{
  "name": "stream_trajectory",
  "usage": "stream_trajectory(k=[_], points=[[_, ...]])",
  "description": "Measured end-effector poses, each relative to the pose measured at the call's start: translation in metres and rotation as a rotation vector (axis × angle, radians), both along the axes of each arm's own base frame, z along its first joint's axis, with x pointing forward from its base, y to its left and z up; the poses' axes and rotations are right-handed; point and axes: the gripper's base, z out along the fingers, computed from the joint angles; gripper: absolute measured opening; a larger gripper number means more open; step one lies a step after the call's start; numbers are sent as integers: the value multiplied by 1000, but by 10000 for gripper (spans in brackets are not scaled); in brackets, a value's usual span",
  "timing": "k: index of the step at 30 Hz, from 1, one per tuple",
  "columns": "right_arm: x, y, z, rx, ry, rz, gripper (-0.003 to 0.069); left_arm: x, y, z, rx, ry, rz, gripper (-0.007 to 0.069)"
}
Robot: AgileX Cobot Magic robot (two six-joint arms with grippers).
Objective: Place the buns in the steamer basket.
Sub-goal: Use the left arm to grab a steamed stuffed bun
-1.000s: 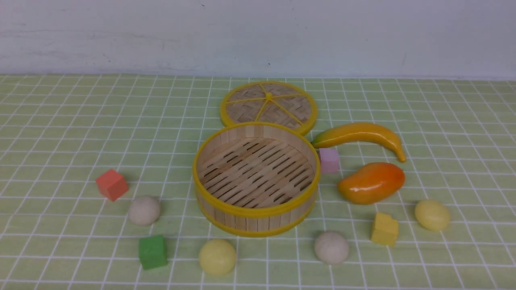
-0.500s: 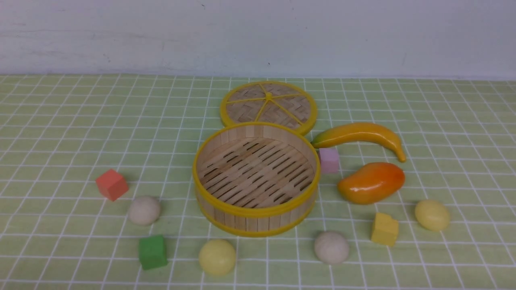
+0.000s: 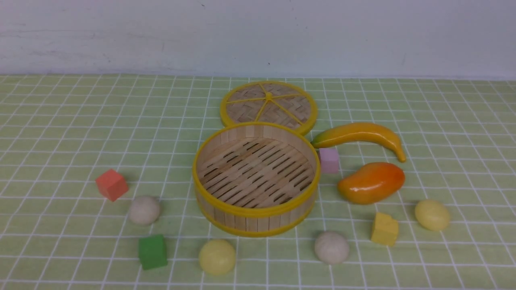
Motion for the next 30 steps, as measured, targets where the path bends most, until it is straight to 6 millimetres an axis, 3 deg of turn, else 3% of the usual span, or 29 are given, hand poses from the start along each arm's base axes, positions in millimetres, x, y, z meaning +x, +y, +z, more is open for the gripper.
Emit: stream_trajectory(k=[4, 8, 10, 14, 18, 22, 30], points=[[0, 0, 0, 0, 0, 0, 239, 9, -6, 47, 27, 69, -66, 239], [0, 0, 0, 0, 0, 0, 239, 37, -18, 69, 75, 299, -184, 239], [0, 0, 0, 0, 0, 0, 239, 56, -23, 69, 92, 432, -234, 239], [0, 0, 0, 0, 0, 0, 239, 101, -31, 38, 158, 789, -322, 239], [0, 0, 0, 0, 0, 0, 239, 130, -31, 12, 302, 999, -322, 239], [0, 0, 0, 0, 0, 0, 239, 157, -32, -11, 304, 1131, -355, 239], [0, 0, 0, 0, 0, 0, 239, 209, -40, -54, 144, 1317, -478, 239]])
